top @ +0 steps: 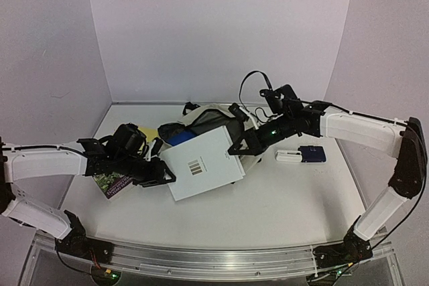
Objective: Pack the student bag
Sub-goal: Pick up the book from the center of the board.
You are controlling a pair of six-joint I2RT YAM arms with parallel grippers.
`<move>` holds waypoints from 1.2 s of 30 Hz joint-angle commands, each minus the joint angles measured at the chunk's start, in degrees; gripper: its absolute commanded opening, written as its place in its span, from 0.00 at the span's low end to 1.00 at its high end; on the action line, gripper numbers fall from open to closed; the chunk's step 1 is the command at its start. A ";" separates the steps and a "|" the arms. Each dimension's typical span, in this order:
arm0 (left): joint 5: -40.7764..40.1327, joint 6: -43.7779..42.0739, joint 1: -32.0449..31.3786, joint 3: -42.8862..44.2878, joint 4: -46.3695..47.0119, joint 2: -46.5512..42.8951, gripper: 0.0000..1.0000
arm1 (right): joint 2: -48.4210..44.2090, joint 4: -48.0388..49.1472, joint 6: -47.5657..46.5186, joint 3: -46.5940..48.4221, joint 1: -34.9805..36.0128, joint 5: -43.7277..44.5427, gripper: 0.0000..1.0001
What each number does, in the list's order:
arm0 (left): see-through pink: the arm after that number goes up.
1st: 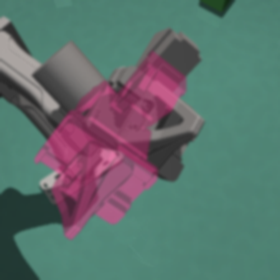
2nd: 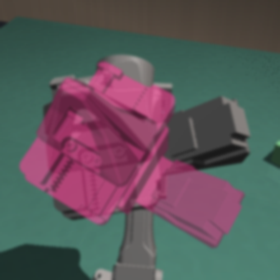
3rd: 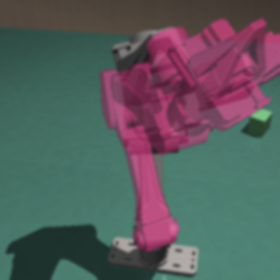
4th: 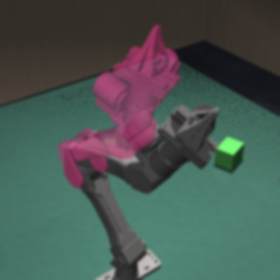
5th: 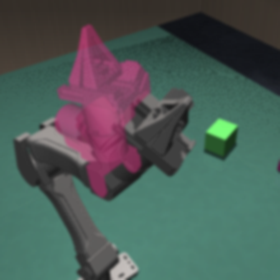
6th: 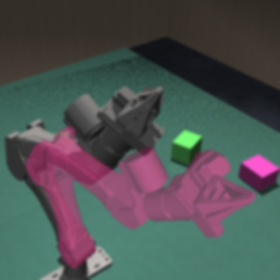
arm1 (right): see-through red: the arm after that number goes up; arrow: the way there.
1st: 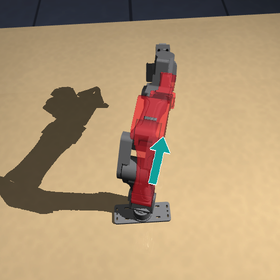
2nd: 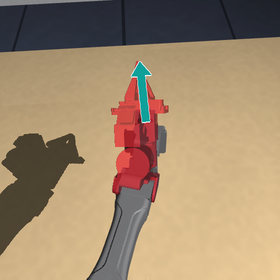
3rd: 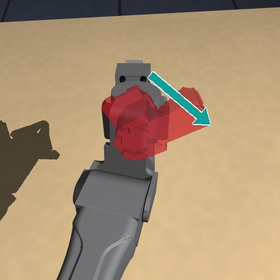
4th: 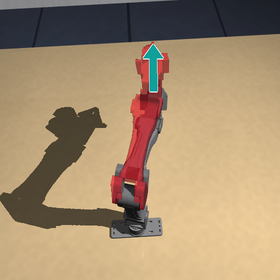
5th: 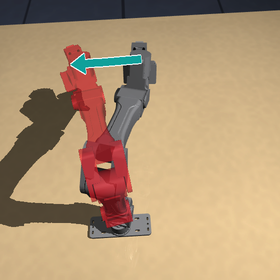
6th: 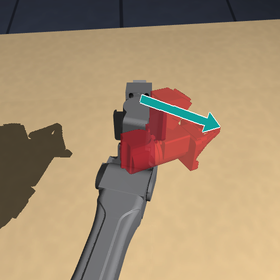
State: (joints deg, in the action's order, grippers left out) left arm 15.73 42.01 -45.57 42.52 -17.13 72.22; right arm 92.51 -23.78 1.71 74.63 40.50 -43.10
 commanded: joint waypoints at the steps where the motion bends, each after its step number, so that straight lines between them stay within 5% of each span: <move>1: -1.71 -4.43 -0.62 4.92 4.64 -3.90 0.66 | -0.95 -4.78 -6.72 6.71 -1.32 -1.84 0.00; 5: -2.10 -7.46 0.67 5.71 3.09 -7.03 0.89 | -3.39 -6.54 -8.15 9.21 -1.40 -2.64 0.00; 9: 3.63 -8.61 5.57 5.10 4.31 -11.12 0.99 | -5.84 -8.42 -9.31 12.45 -1.47 -2.12 0.00; 17: 13.84 -13.72 10.76 4.13 6.38 -14.95 1.00 | -8.66 -10.44 -8.19 17.97 -1.57 -6.61 0.00; 22: 23.57 -13.81 10.76 2.26 16.37 -15.76 0.99 | -8.84 -11.35 -8.11 19.50 -1.55 -10.86 0.00; 29: 34.35 -10.23 10.67 1.38 27.32 -14.40 0.87 | -8.04 -11.55 -7.94 21.29 -1.57 -12.95 0.00; 36: 36.51 -6.50 10.67 -1.03 34.17 -15.49 0.57 | -6.03 -11.51 -8.47 22.77 -2.05 -13.40 0.00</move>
State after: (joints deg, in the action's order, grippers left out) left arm 48.48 32.92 -34.87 42.93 9.11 57.76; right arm 85.31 -37.41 -6.07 94.22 38.97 -54.23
